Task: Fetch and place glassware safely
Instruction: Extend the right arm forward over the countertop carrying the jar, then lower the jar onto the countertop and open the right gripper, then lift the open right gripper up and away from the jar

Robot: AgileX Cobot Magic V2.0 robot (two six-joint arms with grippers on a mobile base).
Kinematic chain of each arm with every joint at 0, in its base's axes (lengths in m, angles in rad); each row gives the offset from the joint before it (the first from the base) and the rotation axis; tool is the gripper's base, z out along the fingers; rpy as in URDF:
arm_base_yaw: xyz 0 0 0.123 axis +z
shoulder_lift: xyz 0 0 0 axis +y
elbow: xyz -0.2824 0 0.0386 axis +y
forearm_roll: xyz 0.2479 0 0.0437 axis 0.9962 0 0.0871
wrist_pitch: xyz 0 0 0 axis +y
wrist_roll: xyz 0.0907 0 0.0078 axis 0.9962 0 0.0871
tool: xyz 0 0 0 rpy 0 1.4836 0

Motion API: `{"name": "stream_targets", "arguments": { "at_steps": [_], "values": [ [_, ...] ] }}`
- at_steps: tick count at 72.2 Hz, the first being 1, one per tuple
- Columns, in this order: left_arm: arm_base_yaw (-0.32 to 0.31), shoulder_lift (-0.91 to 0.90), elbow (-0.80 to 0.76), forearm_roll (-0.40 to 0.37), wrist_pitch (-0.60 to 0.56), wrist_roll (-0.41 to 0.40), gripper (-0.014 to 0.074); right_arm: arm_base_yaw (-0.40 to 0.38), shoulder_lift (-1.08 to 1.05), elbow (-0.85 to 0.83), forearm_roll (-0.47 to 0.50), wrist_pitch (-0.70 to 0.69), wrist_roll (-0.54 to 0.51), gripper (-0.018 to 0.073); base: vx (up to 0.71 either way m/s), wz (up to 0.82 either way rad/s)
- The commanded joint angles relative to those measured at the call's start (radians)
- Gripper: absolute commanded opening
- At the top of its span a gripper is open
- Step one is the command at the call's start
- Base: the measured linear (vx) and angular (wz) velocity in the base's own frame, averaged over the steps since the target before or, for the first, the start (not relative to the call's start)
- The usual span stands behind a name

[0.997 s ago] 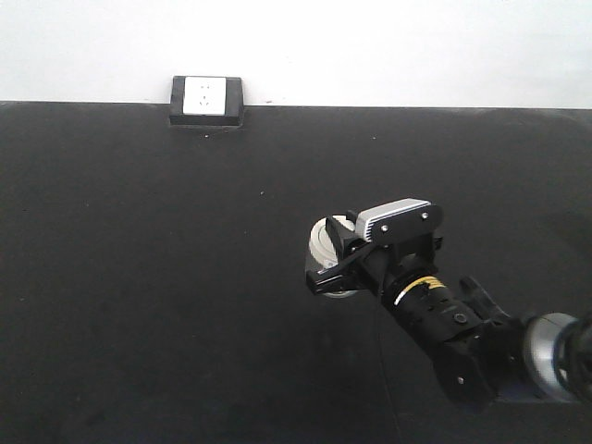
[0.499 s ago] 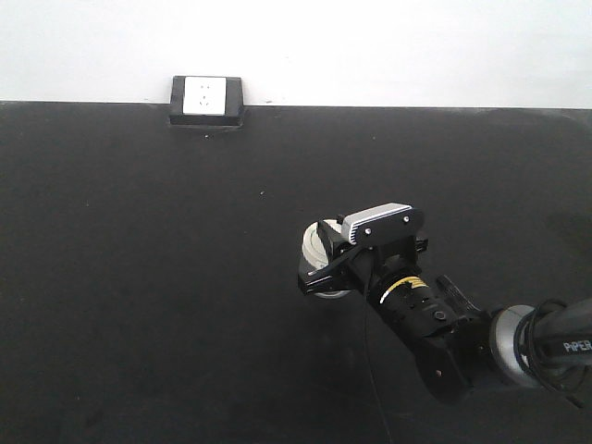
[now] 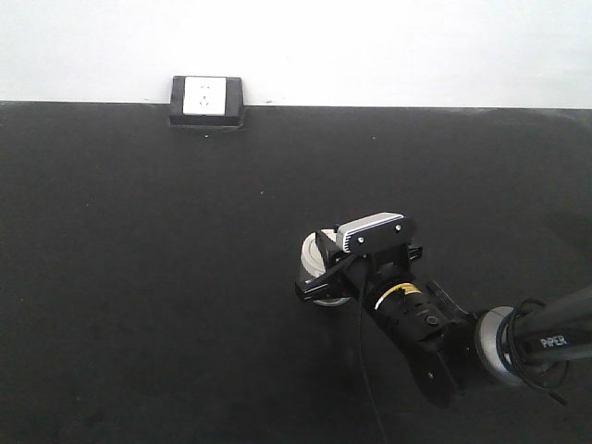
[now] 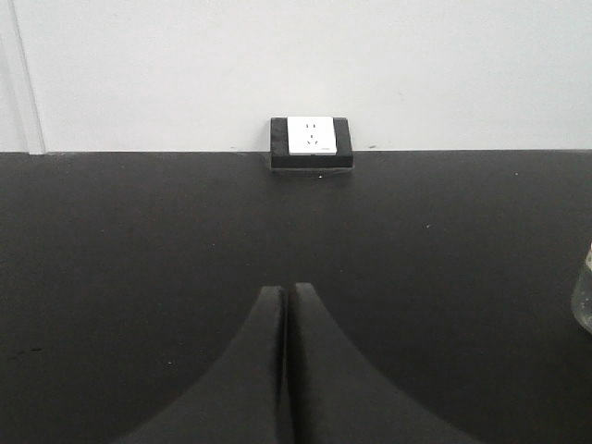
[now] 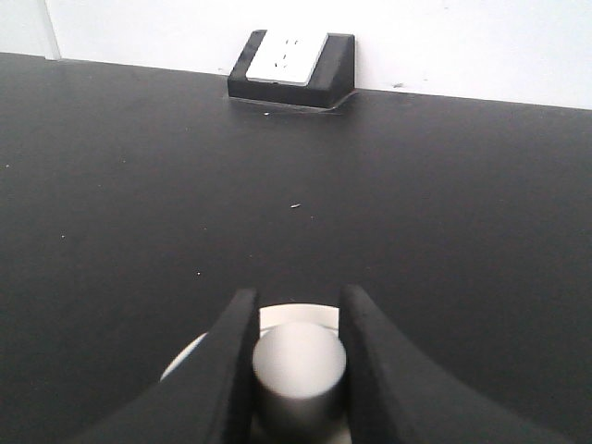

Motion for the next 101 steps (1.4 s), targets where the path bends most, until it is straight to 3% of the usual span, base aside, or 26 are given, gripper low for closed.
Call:
{"name": "stream_targets", "arguments": {
  "at_steps": [1, 11, 38, 57, 66, 89, 101],
  "values": [
    [-0.001, 0.013, -0.027, -0.008, -0.074, -0.006, -0.0007, -0.003, -0.037, -0.024, -0.008, -0.097, -0.010, 0.0211, 0.00, 0.00],
    [-0.001, 0.013, -0.027, -0.008, -0.074, -0.006, -0.0007, -0.002, -0.034, -0.024, -0.009, -0.089, -0.009, 0.0267, 0.00, 0.00],
    [-0.001, 0.013, -0.027, -0.008, -0.074, -0.006, -0.0007, -0.002, -0.123, -0.016, -0.008, -0.016, -0.002, 0.0518, 0.00, 0.00],
    [-0.001, 0.013, -0.027, -0.008, -0.074, -0.006, -0.0007, -0.002, -0.335, -0.016, -0.008, 0.169, -0.011, 0.0520, 0.00, 0.00],
    [-0.001, 0.013, -0.027, -0.008, -0.074, -0.006, -0.0007, -0.002, -0.459, -0.016, -0.008, 0.329, -0.019, 0.0519, 0.00, 0.00],
    [-0.001, 0.013, -0.027, -0.008, -0.074, -0.006, -0.0007, -0.002, -0.823, -0.016, -0.008, 0.790, -0.171, 0.0519, 0.00, 0.00],
    [-0.001, 0.013, -0.027, -0.008, -0.074, -0.006, -0.0007, -0.006, -1.029, 0.049, -0.008, 0.825, -0.175, 0.0519, 0.00, 0.00]
  ]
}}
